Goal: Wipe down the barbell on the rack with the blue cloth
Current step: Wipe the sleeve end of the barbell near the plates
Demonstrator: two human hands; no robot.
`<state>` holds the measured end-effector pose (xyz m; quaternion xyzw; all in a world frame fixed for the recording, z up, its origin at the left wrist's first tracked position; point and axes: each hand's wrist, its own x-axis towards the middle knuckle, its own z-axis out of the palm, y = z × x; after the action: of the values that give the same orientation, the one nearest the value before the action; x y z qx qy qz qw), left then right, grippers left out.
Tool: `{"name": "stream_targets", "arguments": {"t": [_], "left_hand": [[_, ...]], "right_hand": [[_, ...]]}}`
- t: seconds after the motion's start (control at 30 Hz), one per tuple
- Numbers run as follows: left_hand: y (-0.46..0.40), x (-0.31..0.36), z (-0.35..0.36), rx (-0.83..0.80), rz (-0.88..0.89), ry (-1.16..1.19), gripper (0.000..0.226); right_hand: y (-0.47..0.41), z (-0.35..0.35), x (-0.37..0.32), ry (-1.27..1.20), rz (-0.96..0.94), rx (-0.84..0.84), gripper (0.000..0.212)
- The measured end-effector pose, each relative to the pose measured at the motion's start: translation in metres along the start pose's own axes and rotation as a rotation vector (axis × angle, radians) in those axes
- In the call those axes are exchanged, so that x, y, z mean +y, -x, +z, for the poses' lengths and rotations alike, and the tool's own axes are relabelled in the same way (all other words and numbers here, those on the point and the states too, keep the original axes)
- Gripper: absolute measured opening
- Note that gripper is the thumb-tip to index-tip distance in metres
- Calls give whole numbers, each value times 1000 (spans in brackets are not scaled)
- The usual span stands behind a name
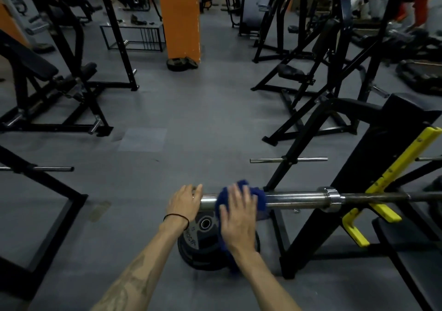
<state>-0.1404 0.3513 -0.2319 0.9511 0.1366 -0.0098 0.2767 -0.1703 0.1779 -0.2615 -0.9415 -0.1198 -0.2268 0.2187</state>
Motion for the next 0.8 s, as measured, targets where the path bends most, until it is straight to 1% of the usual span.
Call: {"name": "stream_targets", "arguments": {"t": [0.03,0.07,0.1,0.13,0.2,0.23,0.27,0.33,0.37,0.4,0.43,0.47,0.5,0.53,0.57,0.63,0.67,0.7,0.73,0.8], "left_hand": [[4,-2,1,28,52,38,51],[6,-5,3,45,96,60,50],[7,-8,3,48,123,67,51],[9,-11,4,54,137,74,52],[12,-16,5,90,148,95,58],[14,-16,5,104,147,103,61],[15,-16,5,113,152,108,65],[15,-15,6,122,153,121,74],[15,-14,5,121,155,128,73],[15,-13,5,125,161,134,70],[17,-12,4,127,166,142,68],[18,-12,4,135,176,150,67],[20,-12,3,138,181,152,68],[21,-13,3,144,189,151,70],[22,-14,3,146,196,149,73],[23,-17,3,154,212,147,74],[23,-19,3,159,218,147,74],[24,-19,2,158,216,151,74],[25,-20,2,161,216,156,74],[28,-19,2,174,220,153,74]], "right_hand": [[2,1,1,44,-200,-58,56],[-2,-3,12,71,-314,-91,56],[-5,-8,28,87,-306,-76,55],[-5,-13,41,77,-183,-25,54],[-2,-19,45,16,198,80,54],[-3,-15,35,0,255,88,55],[-3,-12,22,-5,173,41,55],[3,-7,21,47,-218,-63,57],[-1,-10,34,70,-314,-83,57],[-4,-13,48,72,-265,-50,56],[-5,-16,56,37,-94,6,54],[-4,-18,55,-4,121,69,54],[-3,-18,43,-32,280,110,54],[-2,-13,26,-34,294,108,55],[1,-9,9,-23,173,53,56],[8,-3,8,40,-221,-48,57],[4,-6,23,68,-307,-55,57],[2,-9,39,83,-283,-32,56],[1,-12,51,66,-156,17,54],[2,-14,51,-32,242,122,53]]}}
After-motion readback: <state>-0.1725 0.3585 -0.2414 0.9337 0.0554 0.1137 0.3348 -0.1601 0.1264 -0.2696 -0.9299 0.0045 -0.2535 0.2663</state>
